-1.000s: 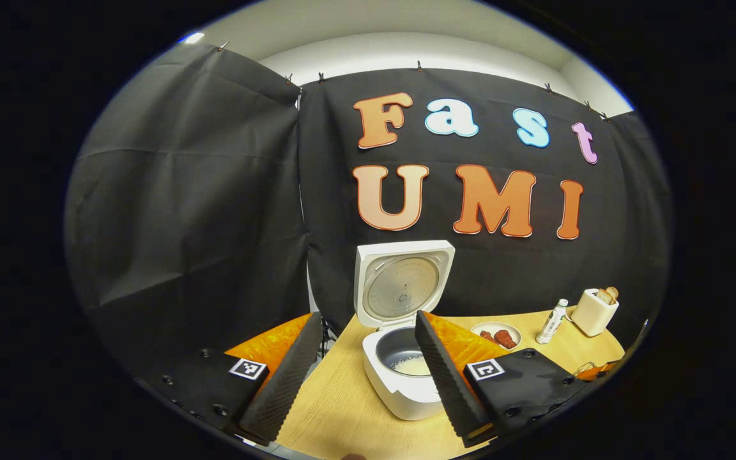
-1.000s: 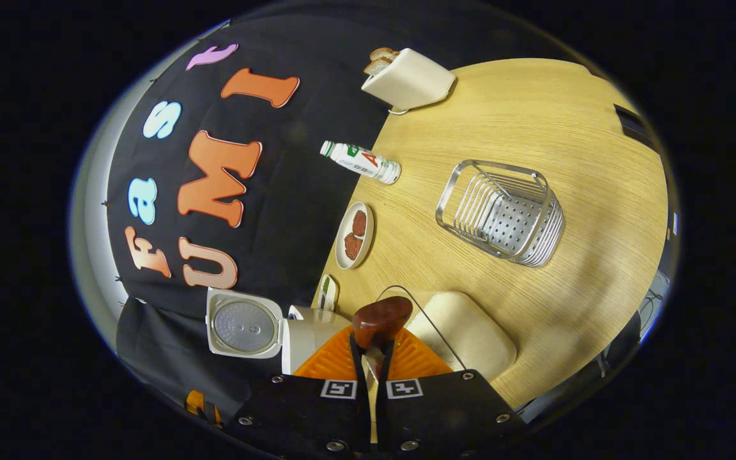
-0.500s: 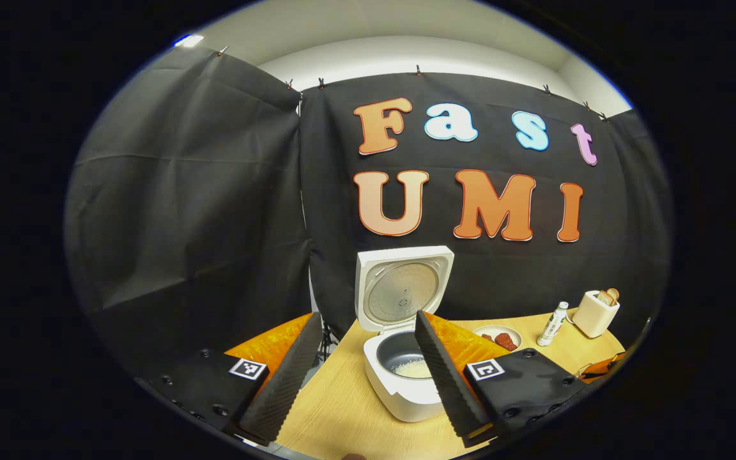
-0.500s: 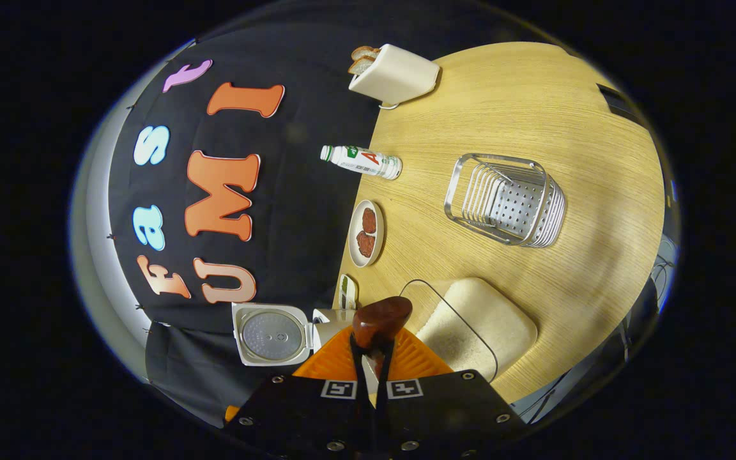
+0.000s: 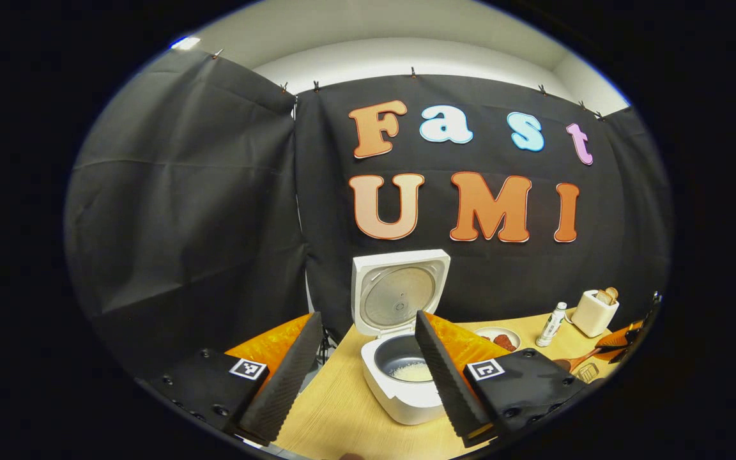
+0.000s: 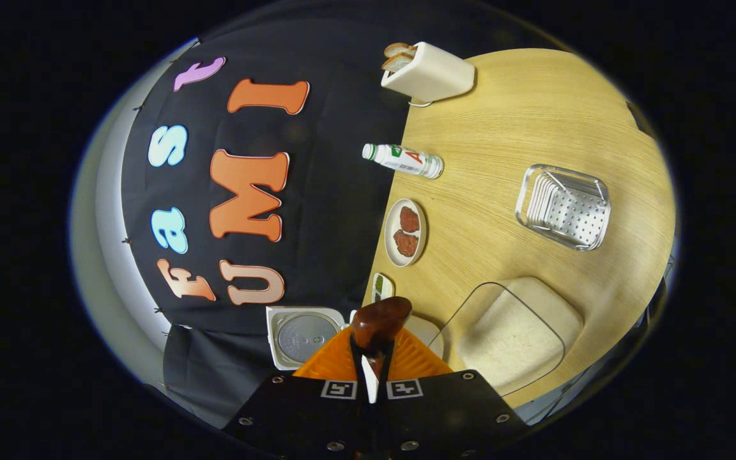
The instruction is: Close the left gripper, press the button to open the rice cooker; take a wooden spoon from the chopstick holder with the right hand, scoop a spoonful of rice and pour it into the rice cooker, then put the wooden spoon back into the chopstick holder.
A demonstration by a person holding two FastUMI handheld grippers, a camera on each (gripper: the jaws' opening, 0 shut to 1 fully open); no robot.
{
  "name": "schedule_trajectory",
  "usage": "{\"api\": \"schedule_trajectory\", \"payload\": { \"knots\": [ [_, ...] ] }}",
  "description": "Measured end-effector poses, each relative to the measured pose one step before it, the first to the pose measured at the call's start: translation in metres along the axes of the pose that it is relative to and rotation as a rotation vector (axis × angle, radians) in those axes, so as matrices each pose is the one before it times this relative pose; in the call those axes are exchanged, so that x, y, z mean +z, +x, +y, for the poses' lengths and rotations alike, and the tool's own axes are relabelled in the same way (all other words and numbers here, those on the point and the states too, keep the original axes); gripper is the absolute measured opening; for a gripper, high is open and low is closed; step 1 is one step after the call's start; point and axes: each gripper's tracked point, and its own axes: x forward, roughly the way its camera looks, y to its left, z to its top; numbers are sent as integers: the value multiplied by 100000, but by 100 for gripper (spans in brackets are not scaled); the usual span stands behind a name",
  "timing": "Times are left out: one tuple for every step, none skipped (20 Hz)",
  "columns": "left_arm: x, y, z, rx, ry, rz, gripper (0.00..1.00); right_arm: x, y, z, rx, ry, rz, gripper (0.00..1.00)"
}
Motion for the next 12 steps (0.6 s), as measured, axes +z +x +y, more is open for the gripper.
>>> {"api": "schedule_trajectory", "payload": {
  "knots": [
    [20,149,150,227,190,-486,98,-188,315,933,1094,406,1092,3],
    [19,154,42,77,185,-452,100,-246,437,875,767,-117,827,3],
    [-165,185,-17,-70,125,136,100,-207,394,787,553,-305,754,2],
    [-267,128,26,-80,67,551,100,-188,531,786,282,-241,581,3],
    [-254,81,-4,-250,-10,667,100,-178,510,697,366,-213,722,2],
    [-178,64,-105,-449,-175,395,100,-185,661,818,547,23,563,2],
    [-17,9,-71,-825,-124,257,100,-266,495,653,504,652,731,2],
    [-151,169,-81,-675,-3,131,100,-102,579,788,825,644,-102,3],
    [-221,105,-69,-587,155,54,100,-164,667,685,784,375,404,3],
    [-56,-31,-20,-521,303,-27,100,-194,674,634,343,-49,354,3],
    [-106,25,125,-281,467,24,100,-269,624,646,339,-630,344,3],
    [-21,234,120,-41,308,11,100,-230,820,560,325,-837,61,3]
  ]
}}
